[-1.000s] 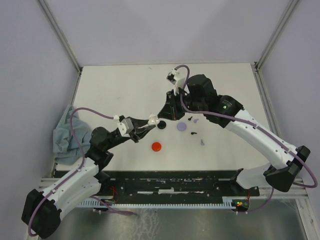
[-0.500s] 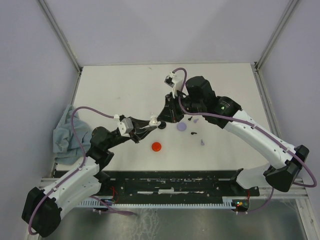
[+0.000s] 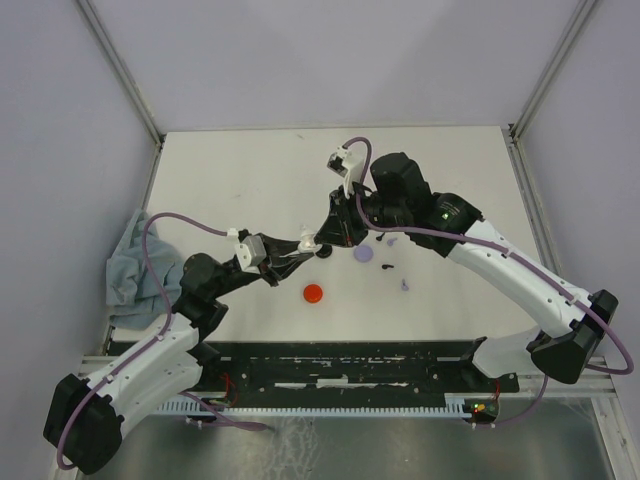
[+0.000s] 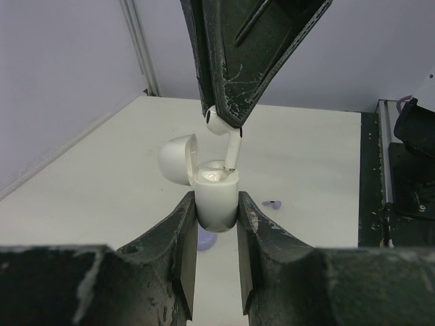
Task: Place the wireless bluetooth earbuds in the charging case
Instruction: Place the earbud in the charging case.
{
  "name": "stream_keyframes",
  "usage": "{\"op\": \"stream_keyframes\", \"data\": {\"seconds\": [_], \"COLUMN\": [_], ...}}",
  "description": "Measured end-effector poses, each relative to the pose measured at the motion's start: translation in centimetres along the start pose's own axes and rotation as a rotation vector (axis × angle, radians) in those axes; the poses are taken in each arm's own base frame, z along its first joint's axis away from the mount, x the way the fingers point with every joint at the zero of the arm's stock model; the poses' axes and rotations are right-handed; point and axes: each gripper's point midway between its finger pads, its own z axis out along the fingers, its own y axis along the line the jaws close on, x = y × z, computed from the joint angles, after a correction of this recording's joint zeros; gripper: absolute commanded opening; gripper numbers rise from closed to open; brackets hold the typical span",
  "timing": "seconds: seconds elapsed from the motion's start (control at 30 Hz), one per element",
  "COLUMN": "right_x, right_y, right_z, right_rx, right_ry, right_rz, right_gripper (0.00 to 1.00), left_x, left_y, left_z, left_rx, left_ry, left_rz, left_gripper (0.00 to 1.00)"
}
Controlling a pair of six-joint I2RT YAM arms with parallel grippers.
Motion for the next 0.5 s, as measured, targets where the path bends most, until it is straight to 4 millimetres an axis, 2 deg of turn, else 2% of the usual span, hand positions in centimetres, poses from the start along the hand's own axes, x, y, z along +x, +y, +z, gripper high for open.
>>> {"op": "stream_keyframes", "data": {"seconds": [0.33, 0.5], "right_x": [0.44, 0.68], "right_y": [0.32, 0.44], "right_z": [0.32, 0.4], "right_rx": [-0.006, -0.008], "right_ry": [0.014, 0.022], "right_rz": [-0.038, -0.07], "right_gripper": [0.07, 0.11], "left_x": [-0.3, -0.23], "left_y": [-0.27, -0.54], "left_z": [0.09, 0.08], "left_rx": [0.011, 0.025], "left_ry": [-0.004, -0.001], "left_rz": [-0.031, -0.037], "left_gripper": [0.03, 0.03]}}
